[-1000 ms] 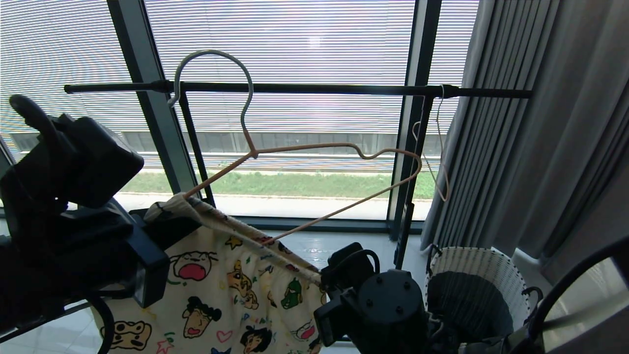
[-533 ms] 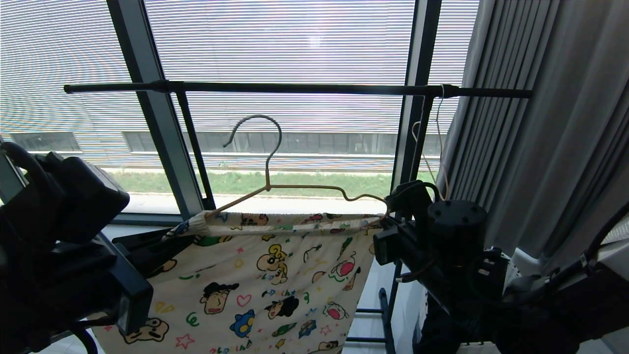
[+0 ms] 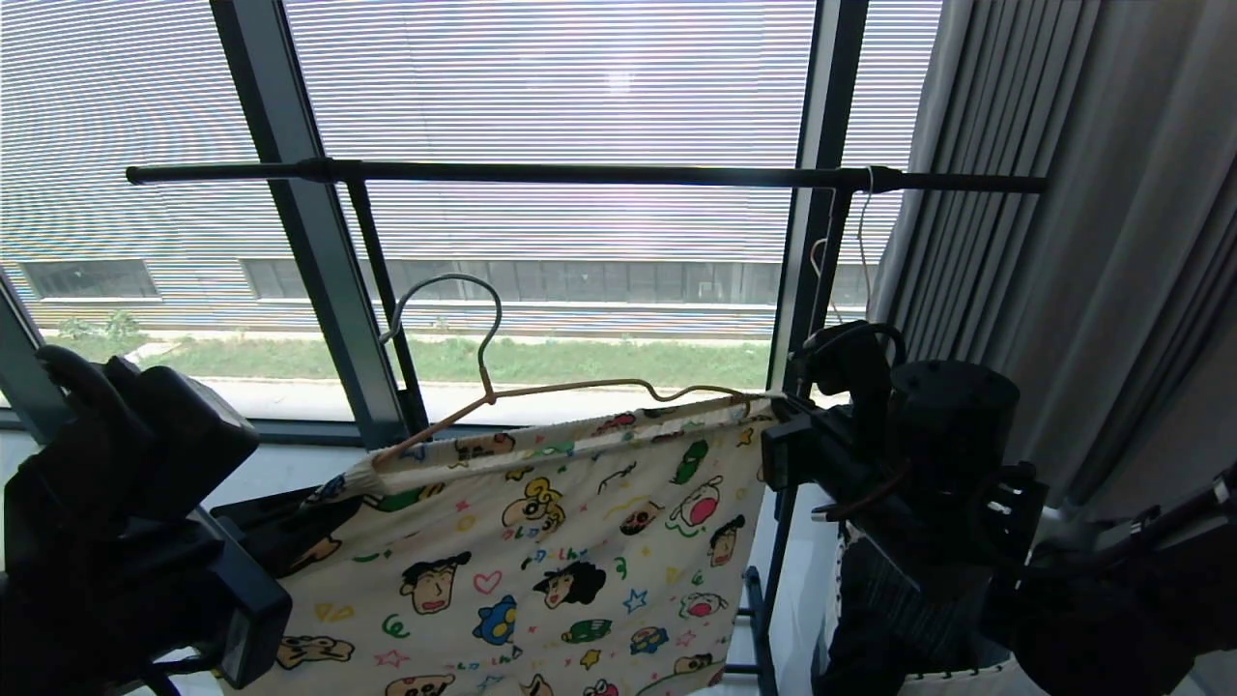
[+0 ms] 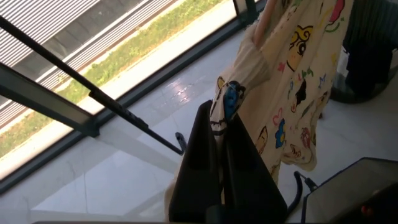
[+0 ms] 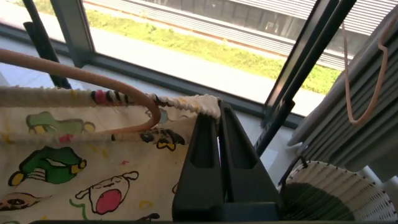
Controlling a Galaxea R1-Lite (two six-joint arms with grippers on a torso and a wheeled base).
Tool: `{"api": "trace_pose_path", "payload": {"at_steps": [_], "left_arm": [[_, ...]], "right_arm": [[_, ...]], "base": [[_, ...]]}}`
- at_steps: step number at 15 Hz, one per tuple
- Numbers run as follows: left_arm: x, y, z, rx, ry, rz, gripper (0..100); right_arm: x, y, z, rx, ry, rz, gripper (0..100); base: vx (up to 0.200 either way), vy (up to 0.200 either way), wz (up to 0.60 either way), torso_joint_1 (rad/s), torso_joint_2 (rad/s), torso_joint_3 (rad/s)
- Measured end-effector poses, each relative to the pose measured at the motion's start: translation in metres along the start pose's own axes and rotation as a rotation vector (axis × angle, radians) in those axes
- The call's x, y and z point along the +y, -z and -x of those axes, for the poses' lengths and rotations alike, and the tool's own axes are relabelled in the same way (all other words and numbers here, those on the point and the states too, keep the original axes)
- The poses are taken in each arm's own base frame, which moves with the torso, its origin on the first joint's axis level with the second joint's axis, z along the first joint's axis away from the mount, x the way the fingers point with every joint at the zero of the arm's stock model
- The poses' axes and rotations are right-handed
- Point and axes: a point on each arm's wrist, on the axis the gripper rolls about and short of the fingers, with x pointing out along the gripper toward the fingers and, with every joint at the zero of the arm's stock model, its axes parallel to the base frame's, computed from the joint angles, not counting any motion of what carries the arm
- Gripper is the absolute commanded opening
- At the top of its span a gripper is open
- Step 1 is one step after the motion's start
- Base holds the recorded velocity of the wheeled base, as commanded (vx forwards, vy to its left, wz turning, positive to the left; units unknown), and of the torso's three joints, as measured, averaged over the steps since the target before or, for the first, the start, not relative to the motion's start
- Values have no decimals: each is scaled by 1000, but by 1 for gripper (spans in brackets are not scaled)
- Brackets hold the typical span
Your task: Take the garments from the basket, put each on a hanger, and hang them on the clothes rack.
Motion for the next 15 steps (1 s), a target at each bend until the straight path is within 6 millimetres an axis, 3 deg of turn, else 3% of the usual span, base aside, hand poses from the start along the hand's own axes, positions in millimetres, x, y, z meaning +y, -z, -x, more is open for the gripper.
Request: {"api": "trace_pose_path", "payload": {"at_steps": [9, 10, 15], "left_arm": [[0, 7, -16, 96, -39, 10, 0], [0, 7, -19, 102, -38, 9, 0], [2, 1, -23, 63, -53, 41, 0]], "right_arm": [[-3, -21, 15, -37, -145, 89, 0], [-4, -24, 18, -36, -154, 99, 100], [-2, -39, 36, -80, -245, 162, 100]], "base": [[0, 0, 0, 0, 0, 0], [0, 0, 0, 0, 0, 0], [0, 0, 0, 0, 0, 0]]}}
